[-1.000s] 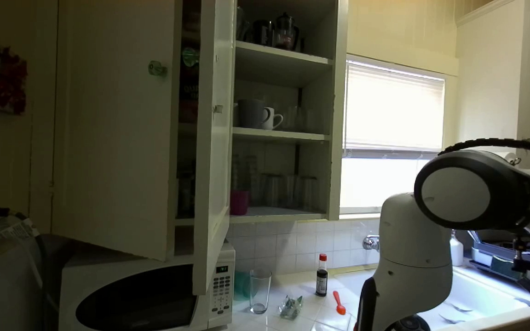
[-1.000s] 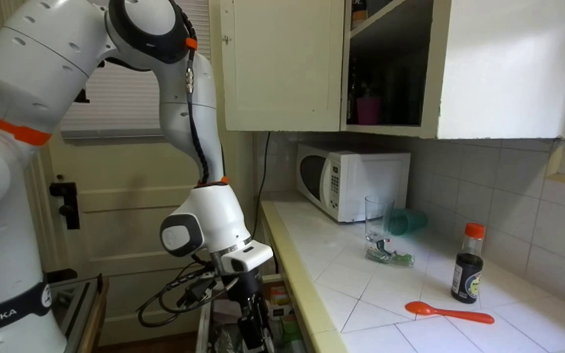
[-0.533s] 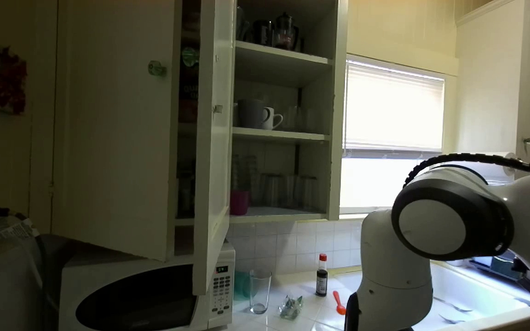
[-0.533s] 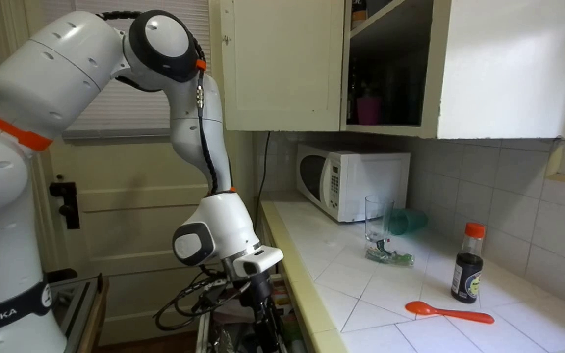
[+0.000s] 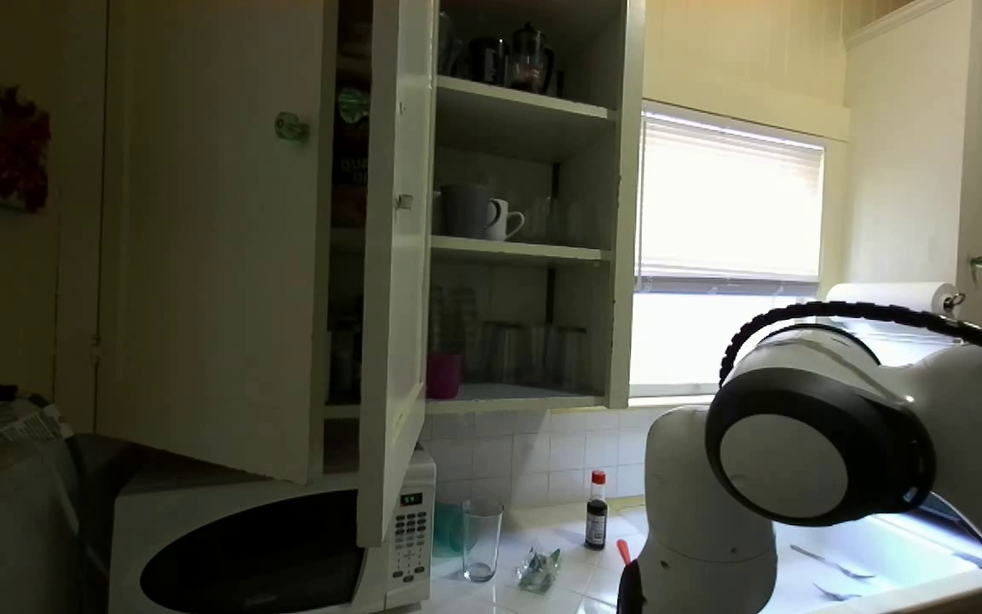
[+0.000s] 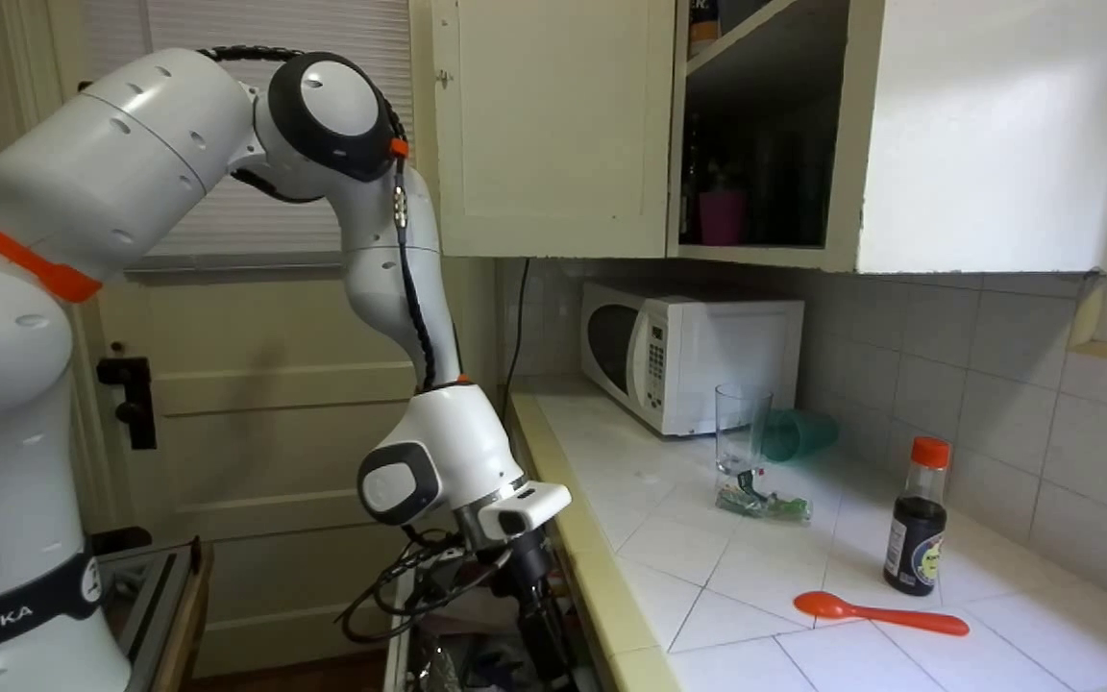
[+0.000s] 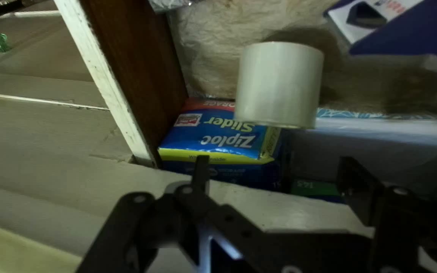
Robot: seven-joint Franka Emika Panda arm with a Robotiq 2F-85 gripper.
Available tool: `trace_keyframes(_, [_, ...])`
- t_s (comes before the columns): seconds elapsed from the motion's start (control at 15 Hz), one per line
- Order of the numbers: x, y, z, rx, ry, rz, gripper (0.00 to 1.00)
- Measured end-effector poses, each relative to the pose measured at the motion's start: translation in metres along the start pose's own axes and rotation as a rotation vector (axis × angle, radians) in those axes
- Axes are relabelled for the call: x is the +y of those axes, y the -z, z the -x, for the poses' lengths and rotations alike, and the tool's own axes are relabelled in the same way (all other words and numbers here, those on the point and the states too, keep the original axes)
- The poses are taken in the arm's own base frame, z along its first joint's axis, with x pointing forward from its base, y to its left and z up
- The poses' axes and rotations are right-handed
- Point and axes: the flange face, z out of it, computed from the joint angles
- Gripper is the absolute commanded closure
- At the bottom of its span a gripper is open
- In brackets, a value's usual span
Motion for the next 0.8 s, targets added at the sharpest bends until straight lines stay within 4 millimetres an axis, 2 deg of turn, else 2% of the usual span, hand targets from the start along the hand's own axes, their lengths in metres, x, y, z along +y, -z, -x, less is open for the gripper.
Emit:
trace_keyframes(0.33, [-0.007, 0.001, -0.003, -0.012, 0.024, -0.025, 0.00])
trace_keyframes(0.47, [-0.017, 0.007, -0.003, -0.039, 0.074, -0.080, 0.00])
trace_keyframes(0.6, [-0.026, 0.024, -0.002, -0.054, 0.116, -0.149, 0.00])
trace_keyframes(0.8, [-0.029, 0.061, 0.005, -0.070, 0.183, -0.260, 0.00])
